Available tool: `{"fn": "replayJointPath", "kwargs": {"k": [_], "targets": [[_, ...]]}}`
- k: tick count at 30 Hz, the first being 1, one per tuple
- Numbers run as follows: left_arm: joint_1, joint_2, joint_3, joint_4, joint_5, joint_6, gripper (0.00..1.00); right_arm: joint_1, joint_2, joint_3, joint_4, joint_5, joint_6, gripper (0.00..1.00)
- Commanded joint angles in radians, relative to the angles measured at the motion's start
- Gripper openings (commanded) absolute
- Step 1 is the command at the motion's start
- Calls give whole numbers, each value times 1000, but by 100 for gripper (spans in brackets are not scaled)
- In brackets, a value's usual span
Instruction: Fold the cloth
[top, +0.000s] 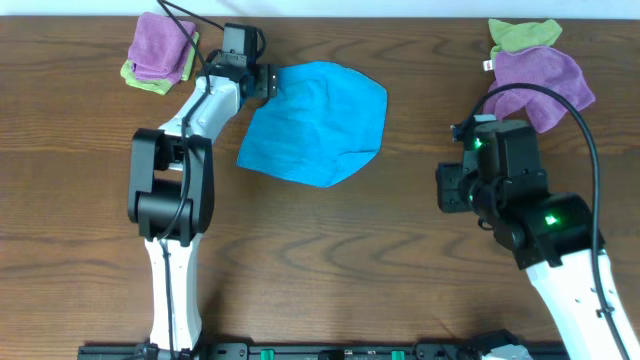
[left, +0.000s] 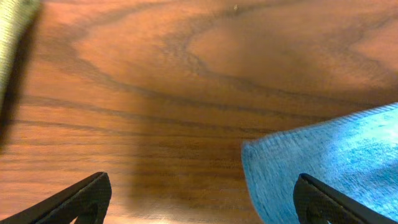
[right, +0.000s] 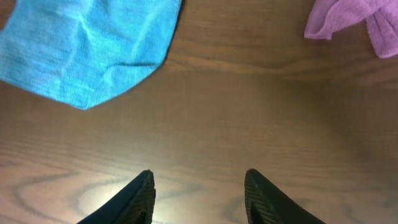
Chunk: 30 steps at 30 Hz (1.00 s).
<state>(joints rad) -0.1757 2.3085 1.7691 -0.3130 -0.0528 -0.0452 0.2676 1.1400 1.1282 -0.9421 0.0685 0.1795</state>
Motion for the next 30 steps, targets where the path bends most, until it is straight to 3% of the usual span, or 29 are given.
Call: {"fn": "replayJointPath", "kwargs": {"k": [1, 4, 5, 6, 7, 14, 20, 30], "targets": [[0, -108, 27, -59, -24, 14, 95, -6, 40, 1, 20, 10, -5, 49], [-1, -173, 27, -168, -24, 16, 95, -6, 97, 1, 56, -15, -15, 37], [-1, -192, 27, -201, -24, 16, 95, -6, 119, 1, 76, -34, -21, 25], [-1, -217, 27, -256, -12, 16, 95, -6, 147, 1, 107, -55, -20, 8], [-1, -230, 27, -294, 16, 16, 95, -6, 169, 1, 137, -76, -20, 2], [1, -195, 16, -540, 206, 23, 95, -6, 329, 1, 397, -230, -21, 2], [-9, -186, -51, -536, 441, 18, 95, -4, 515, 1, 569, -410, -19, 2], [-74, -186, -175, -440, 381, -17, 95, 31, 709, 3, 785, -495, 42, 1]]}}
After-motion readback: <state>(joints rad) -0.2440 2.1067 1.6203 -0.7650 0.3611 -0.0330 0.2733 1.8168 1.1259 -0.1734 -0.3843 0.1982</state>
